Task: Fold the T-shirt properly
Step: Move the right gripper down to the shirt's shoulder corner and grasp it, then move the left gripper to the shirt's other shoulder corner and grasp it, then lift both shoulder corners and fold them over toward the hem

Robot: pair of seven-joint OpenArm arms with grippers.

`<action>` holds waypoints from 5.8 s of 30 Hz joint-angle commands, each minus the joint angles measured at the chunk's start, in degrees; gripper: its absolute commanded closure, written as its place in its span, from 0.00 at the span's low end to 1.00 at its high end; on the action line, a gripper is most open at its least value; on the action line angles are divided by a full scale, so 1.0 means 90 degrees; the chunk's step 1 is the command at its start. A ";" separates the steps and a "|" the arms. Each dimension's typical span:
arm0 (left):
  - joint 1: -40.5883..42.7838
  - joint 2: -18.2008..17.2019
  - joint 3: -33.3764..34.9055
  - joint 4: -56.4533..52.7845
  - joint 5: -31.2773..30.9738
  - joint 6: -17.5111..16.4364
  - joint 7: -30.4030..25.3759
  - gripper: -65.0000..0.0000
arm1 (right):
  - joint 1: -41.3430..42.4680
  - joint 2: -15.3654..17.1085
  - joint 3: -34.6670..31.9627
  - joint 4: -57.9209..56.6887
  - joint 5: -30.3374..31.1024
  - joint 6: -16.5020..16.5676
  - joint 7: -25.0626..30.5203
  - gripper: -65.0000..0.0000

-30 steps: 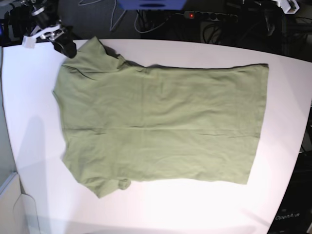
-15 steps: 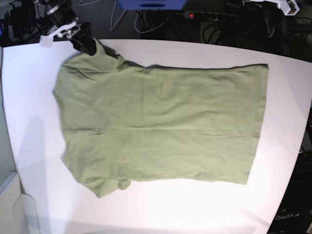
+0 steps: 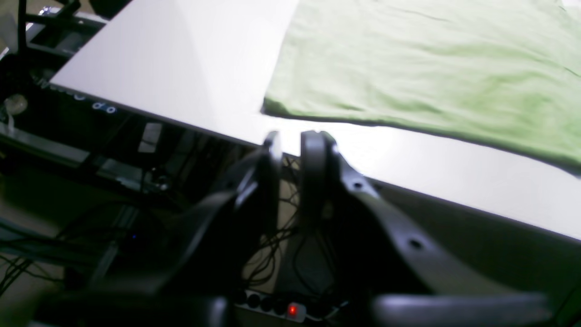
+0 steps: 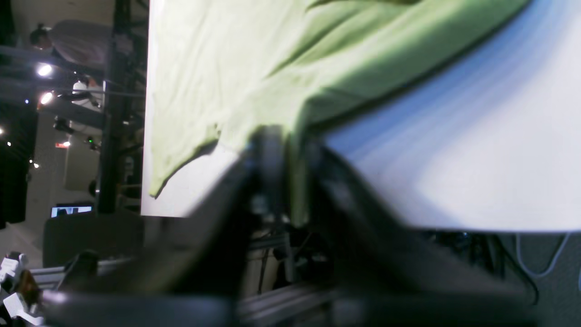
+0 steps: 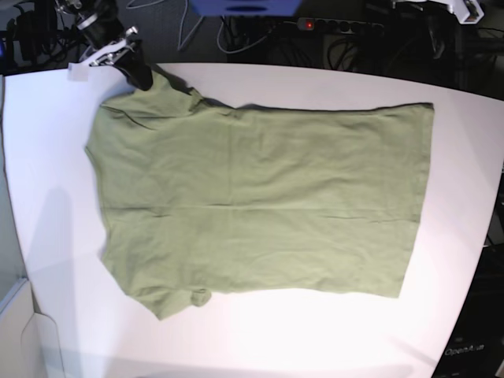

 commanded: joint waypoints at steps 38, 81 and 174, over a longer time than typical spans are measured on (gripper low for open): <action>-0.1213 -0.1292 -0.0041 -0.0010 -0.2830 -0.0067 0.2130 0.43 | 0.0470 0.0194 0.0034 -0.0496 0.0056 0.0035 -0.0530 0.99; -0.3342 -0.0686 -0.0705 -0.1143 -0.3025 -0.0868 0.5168 0.96 | 0.0636 0.0448 0.0063 -0.0369 0.0056 0.0035 -0.0510 0.99; -0.7464 -0.0295 -0.0939 -0.2755 -0.1970 -0.0809 0.6790 0.96 | 0.5041 0.0545 -0.0035 -0.1502 -0.1117 -0.0708 -0.2767 0.99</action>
